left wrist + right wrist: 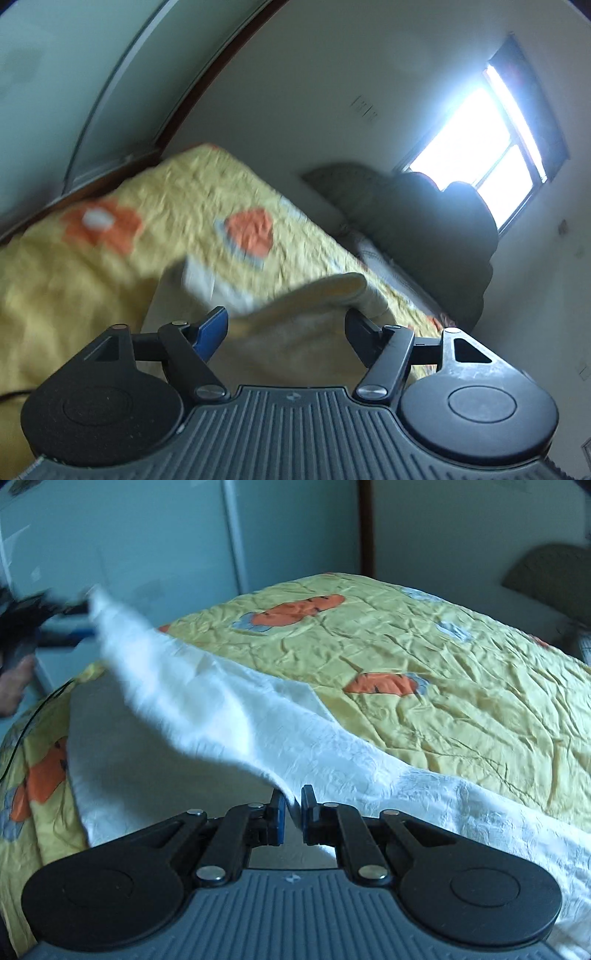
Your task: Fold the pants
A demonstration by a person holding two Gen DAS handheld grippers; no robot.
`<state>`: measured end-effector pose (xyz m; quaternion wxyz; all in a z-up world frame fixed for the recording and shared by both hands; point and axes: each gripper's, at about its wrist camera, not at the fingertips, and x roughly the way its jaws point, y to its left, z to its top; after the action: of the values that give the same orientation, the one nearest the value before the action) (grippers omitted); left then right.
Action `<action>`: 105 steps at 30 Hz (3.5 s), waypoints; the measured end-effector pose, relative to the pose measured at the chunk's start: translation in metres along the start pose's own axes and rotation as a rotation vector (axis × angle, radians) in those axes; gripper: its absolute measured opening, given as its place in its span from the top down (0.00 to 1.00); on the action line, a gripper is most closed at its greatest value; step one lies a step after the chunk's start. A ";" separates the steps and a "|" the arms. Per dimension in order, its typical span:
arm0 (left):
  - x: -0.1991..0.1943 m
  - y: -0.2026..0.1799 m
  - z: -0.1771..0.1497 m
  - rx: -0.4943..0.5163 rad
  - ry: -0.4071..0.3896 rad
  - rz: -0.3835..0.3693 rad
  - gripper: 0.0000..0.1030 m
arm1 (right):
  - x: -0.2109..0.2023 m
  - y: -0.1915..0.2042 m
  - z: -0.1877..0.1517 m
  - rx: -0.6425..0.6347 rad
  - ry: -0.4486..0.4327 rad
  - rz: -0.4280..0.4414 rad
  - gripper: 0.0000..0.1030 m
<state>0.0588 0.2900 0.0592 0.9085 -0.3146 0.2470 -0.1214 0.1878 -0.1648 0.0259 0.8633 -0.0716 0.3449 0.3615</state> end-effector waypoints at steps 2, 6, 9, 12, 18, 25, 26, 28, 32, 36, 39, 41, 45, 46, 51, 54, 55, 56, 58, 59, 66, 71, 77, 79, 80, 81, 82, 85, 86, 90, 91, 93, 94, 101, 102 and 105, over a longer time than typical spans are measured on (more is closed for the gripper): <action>-0.016 -0.001 -0.014 -0.028 0.018 0.019 0.28 | -0.005 -0.002 0.005 0.006 -0.017 0.000 0.92; -0.044 0.003 -0.045 -0.183 -0.017 0.009 0.20 | -0.015 -0.003 0.011 0.012 -0.048 0.004 0.92; -0.048 0.005 -0.070 -0.366 -0.032 -0.038 0.20 | -0.019 0.002 0.014 0.011 -0.051 -0.002 0.92; -0.044 0.003 -0.090 -0.530 -0.049 -0.078 0.19 | -0.021 0.005 0.017 0.010 -0.058 -0.011 0.92; -0.023 0.006 -0.106 -0.739 -0.006 -0.021 0.19 | -0.031 -0.001 0.025 0.056 -0.090 0.001 0.92; -0.016 0.013 -0.095 -0.771 -0.040 0.033 0.20 | -0.036 0.000 0.025 0.066 -0.097 0.006 0.92; -0.012 0.013 -0.093 -0.774 -0.031 0.026 0.20 | -0.035 0.000 0.024 0.067 -0.099 0.006 0.92; -0.005 0.009 -0.095 -0.770 -0.011 0.011 0.20 | -0.035 0.000 0.025 0.072 -0.101 0.007 0.92; 0.010 0.003 -0.097 -0.756 0.022 0.002 0.20 | -0.037 0.000 0.026 0.070 -0.105 0.010 0.92; 0.011 0.006 -0.099 -0.773 -0.011 0.064 0.23 | -0.040 -0.001 0.027 0.072 -0.109 0.018 0.92; 0.005 0.000 -0.093 -0.722 -0.030 0.159 0.46 | -0.042 -0.002 0.026 0.077 -0.116 0.017 0.92; 0.007 -0.009 -0.083 -0.608 -0.023 0.255 0.86 | -0.043 0.000 0.027 0.070 -0.118 0.010 0.92; 0.007 -0.020 -0.062 -0.478 -0.032 0.278 0.93 | -0.050 0.005 0.030 0.033 -0.125 -0.016 0.92; 0.004 -0.023 -0.055 -0.458 -0.049 0.269 0.93 | -0.054 0.009 0.030 0.019 -0.128 -0.027 0.92; -0.020 -0.030 -0.021 -0.327 -0.115 0.246 0.94 | -0.077 0.075 0.011 -0.211 -0.083 -0.074 0.91; -0.012 -0.007 -0.026 -0.326 -0.043 0.319 0.94 | -0.052 0.103 -0.026 -0.259 0.033 -0.027 0.91; -0.005 0.003 -0.031 -0.341 -0.004 0.351 0.94 | -0.038 0.107 -0.036 -0.258 0.071 -0.031 0.91; 0.000 0.010 -0.037 -0.349 0.024 0.386 0.94 | -0.027 0.107 -0.043 -0.242 0.100 -0.030 0.91; 0.005 0.014 -0.046 -0.320 0.040 0.435 0.94 | -0.020 0.110 -0.048 -0.221 0.107 -0.023 0.91; 0.003 0.013 -0.048 -0.304 0.040 0.447 0.92 | -0.020 0.112 -0.047 -0.212 0.102 -0.014 0.91; -0.018 0.013 -0.056 -0.293 0.021 0.448 0.80 | -0.038 0.108 -0.036 -0.195 0.046 0.030 0.91; -0.009 0.007 -0.047 -0.225 0.018 0.471 0.90 | -0.019 0.124 -0.052 -0.260 0.149 0.033 0.92; 0.000 0.000 -0.044 -0.124 0.068 0.527 0.90 | -0.012 0.129 -0.064 -0.237 0.151 0.033 0.92; 0.001 0.007 -0.050 -0.136 0.082 0.535 0.90 | -0.014 0.127 -0.063 -0.225 0.147 0.040 0.92; -0.001 0.006 -0.053 -0.126 0.069 0.533 0.80 | -0.015 0.125 -0.063 -0.216 0.146 0.046 0.91; -0.005 0.003 -0.054 -0.117 0.060 0.529 0.75 | -0.016 0.123 -0.063 -0.208 0.146 0.052 0.91; -0.006 0.001 -0.056 -0.112 0.052 0.521 0.71 | -0.015 0.121 -0.062 -0.200 0.147 0.059 0.91; -0.026 -0.011 -0.066 -0.184 0.000 0.571 0.22 | -0.011 0.117 -0.061 -0.175 0.150 0.070 0.92; -0.034 -0.018 -0.075 -0.230 -0.035 0.573 0.20 | -0.011 0.116 -0.060 -0.165 0.147 0.073 0.92; -0.045 -0.062 -0.113 -0.299 -0.012 0.365 0.21 | -0.014 0.110 -0.058 -0.103 0.120 0.086 0.91; -0.039 -0.073 -0.121 -0.307 0.033 0.306 0.21 | -0.016 0.108 -0.057 -0.092 0.112 0.089 0.91; -0.024 -0.090 -0.133 -0.348 0.103 0.206 0.22 | -0.021 0.108 -0.054 -0.087 0.094 0.090 0.91; -0.015 -0.094 -0.137 -0.381 0.135 0.166 0.22 | -0.023 0.108 -0.053 -0.092 0.089 0.089 0.91; 0.030 -0.103 -0.150 -0.472 0.257 0.111 0.23 | -0.032 0.109 -0.049 -0.073 0.053 0.077 0.91; 0.034 -0.103 -0.151 -0.461 0.246 0.130 0.27 | -0.032 0.110 -0.050 -0.074 0.051 0.074 0.91; 0.045 -0.098 -0.151 -0.481 0.227 0.206 0.49 | -0.031 0.113 -0.054 -0.075 0.061 0.067 0.91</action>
<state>0.0116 0.1205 0.0014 0.7818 -0.4787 0.3996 -0.0009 0.0669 -0.1206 0.0194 0.8363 -0.1034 0.3595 0.4008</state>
